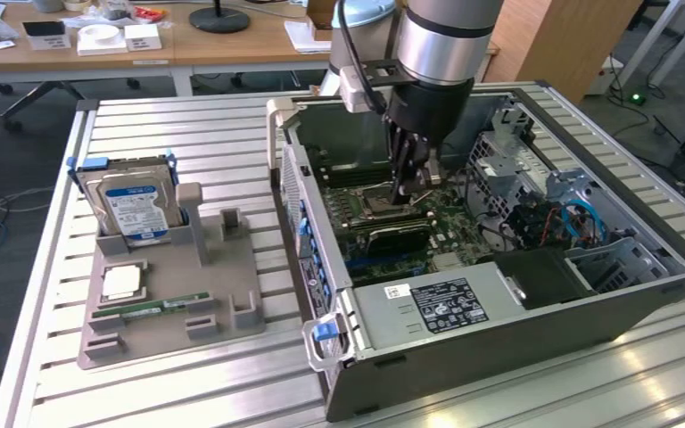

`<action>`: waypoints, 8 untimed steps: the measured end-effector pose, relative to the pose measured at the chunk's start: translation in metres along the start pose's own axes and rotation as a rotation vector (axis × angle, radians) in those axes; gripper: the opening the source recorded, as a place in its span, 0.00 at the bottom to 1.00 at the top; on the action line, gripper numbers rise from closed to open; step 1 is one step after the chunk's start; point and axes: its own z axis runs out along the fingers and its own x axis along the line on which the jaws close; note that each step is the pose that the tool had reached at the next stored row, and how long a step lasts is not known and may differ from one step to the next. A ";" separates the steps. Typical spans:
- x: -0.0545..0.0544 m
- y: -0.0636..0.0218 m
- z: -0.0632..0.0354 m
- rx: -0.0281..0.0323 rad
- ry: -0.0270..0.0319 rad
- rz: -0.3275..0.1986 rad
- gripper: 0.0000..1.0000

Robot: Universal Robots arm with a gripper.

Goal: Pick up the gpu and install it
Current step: 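Press down on the gpu until it lock into place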

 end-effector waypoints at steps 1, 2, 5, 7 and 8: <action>0.000 0.0001 0.0018 0.0000 0.0000 0.000 0.11; 0.000 0.0001 0.0037 0.0000 0.0001 0.000 0.11; 0.000 0.0002 0.0092 0.0001 0.0000 0.000 0.11; 0.000 0.0003 0.0127 0.0000 0.0001 0.000 0.11; 0.000 0.0003 0.0146 0.0001 -0.0001 0.000 0.11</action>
